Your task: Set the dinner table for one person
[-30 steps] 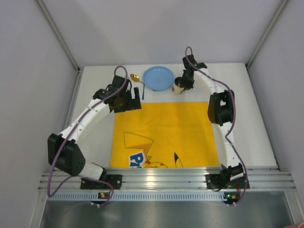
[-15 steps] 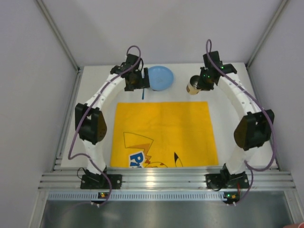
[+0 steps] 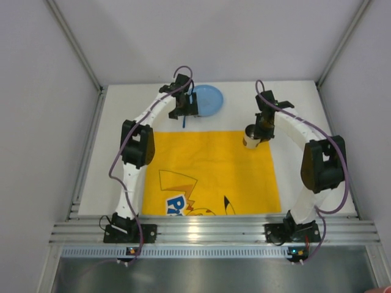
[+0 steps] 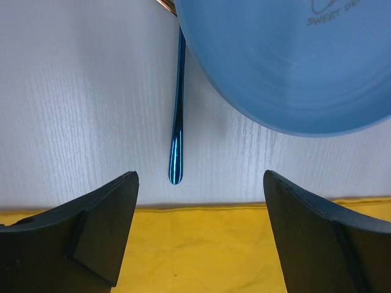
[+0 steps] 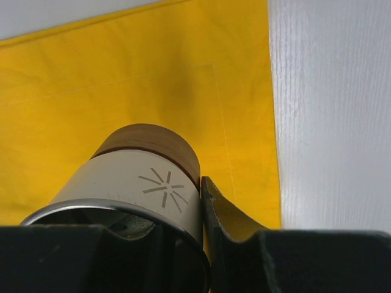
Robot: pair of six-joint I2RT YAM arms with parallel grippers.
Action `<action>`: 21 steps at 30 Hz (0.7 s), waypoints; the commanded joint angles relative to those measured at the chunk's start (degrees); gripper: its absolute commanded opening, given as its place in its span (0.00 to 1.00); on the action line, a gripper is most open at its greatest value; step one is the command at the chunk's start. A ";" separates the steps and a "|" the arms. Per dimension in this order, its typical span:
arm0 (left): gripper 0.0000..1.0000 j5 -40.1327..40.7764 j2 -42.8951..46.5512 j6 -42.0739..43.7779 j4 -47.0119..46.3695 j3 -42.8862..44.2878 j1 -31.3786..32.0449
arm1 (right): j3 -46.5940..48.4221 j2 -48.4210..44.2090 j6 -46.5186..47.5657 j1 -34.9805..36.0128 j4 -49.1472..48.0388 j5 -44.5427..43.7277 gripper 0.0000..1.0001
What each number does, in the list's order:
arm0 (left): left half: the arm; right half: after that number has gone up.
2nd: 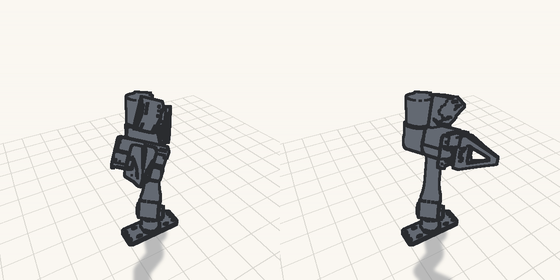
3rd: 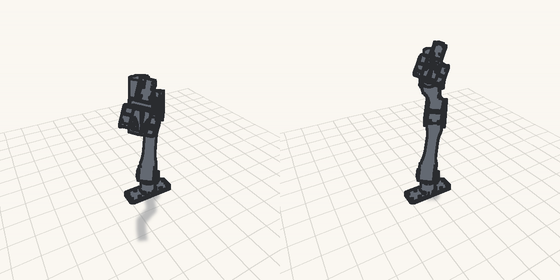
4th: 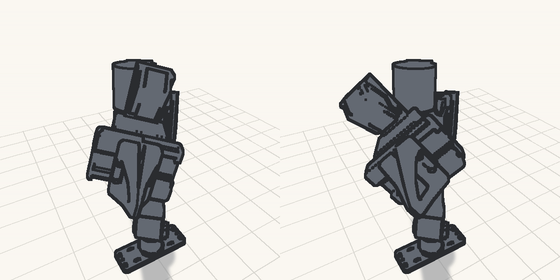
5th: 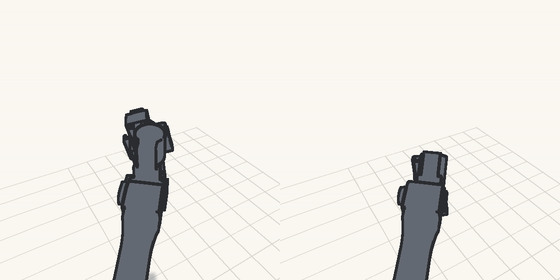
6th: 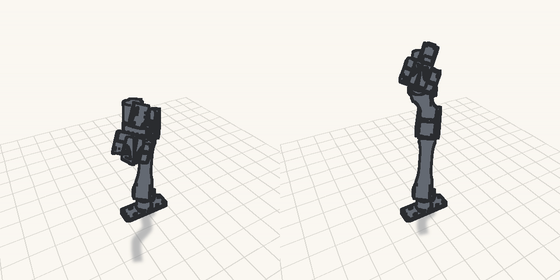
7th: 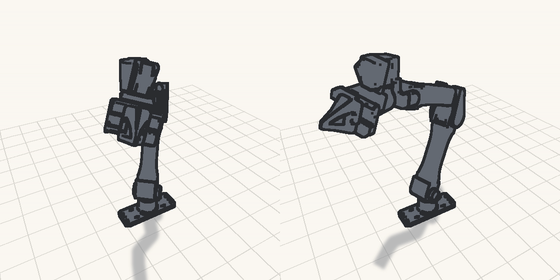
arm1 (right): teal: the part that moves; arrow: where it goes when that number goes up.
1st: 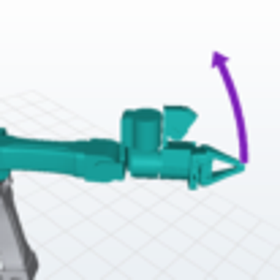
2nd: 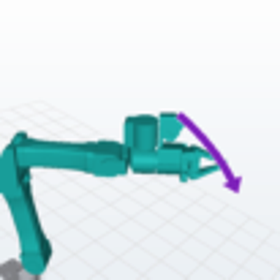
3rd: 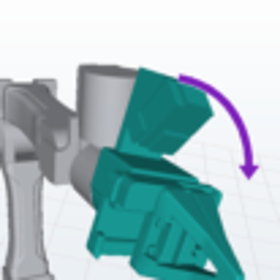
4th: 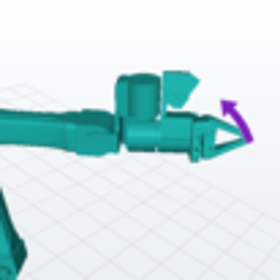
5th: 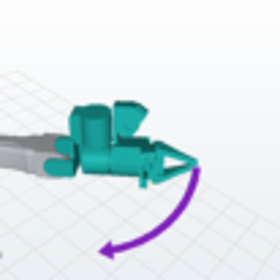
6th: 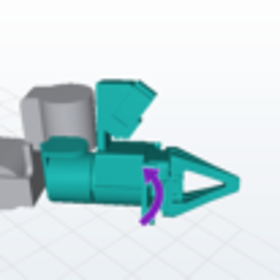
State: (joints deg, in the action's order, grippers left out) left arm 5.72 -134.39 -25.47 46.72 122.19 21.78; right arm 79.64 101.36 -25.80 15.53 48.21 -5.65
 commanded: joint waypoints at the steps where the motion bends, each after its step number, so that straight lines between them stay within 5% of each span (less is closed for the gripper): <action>1: 0.88 2.19 -1.14 1.22 -0.93 3.67 -0.42 | 2.45 1.03 1.28 0.20 -3.90 -3.31 0.03; 6: 0.87 4.21 -4.12 1.65 -1.10 4.63 -0.69 | 0.00 3.14 1.90 0.29 -5.93 -4.71 0.53; 8: 0.87 5.35 -5.35 1.66 -1.10 5.68 -0.77 | -0.88 3.75 2.33 0.29 -6.28 -4.90 0.63; 21: 0.85 4.22 -8.78 1.57 -12.00 5.78 -1.83 | 6.49 -11.26 3.48 0.12 5.57 -4.37 0.70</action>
State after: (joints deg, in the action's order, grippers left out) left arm 10.07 -142.15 -24.71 40.45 126.19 20.71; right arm 81.03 98.28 -23.00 15.57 49.41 -9.21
